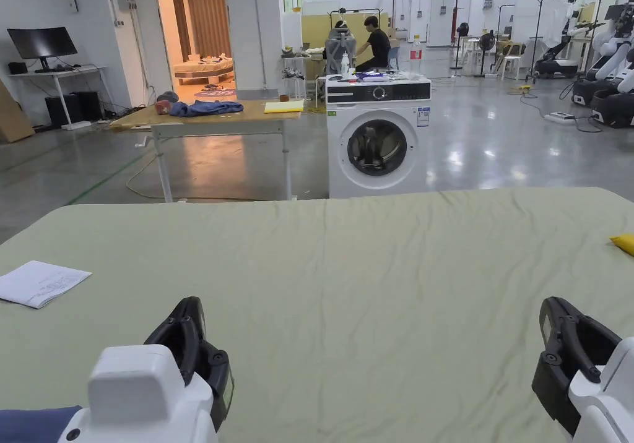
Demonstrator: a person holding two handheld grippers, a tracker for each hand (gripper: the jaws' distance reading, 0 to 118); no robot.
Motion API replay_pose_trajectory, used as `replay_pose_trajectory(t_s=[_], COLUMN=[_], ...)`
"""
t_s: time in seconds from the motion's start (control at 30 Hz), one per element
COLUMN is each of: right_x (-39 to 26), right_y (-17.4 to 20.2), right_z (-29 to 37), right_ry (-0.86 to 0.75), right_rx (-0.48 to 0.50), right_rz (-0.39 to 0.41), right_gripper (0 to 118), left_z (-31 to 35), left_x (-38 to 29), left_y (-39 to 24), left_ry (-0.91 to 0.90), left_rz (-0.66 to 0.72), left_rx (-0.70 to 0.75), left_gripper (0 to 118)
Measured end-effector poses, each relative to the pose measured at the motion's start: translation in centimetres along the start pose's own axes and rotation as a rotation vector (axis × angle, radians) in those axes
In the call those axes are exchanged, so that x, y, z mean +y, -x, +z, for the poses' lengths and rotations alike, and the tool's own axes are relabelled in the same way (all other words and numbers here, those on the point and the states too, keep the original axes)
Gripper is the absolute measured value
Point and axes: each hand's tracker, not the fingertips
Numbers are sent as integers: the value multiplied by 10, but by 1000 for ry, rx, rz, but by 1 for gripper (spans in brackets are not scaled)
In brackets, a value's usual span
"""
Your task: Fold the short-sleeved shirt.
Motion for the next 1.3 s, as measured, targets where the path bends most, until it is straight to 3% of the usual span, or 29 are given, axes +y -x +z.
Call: replay_pose_trajectory(t_s=[0.03,0.07,0.13,0.2,0.23,0.5,0.8,1.3], right_x=[0,-1,-1,-2,-1,0,-4,-8], right_y=[0,0,1,2,2,7,13,10], right_z=[0,1,1,1,7,3,3,0], right_ry=[-2,-6,-3,5,-16,19,24,78], right_rx=[7,12,14,2,6,-11,13,7], right_rz=[3,15,26,29,19,53,71,85], right_gripper=[27,69,89,118,116,118,118,118], left_z=[-1,0,-3,-2,0,1,-2,-18], left_x=[-1,0,-1,-2,-3,0,2,-1], left_y=[0,1,3,7,8,10,10,6], left_ry=[8,12,24,32,16,14,69,225], left_rz=[-7,-16,-21,-11,5,-30,25,146], left_rx=[8,7,7,6,-1,9,-55,92], left_gripper=[16,49,70,103,107,107,107,107])
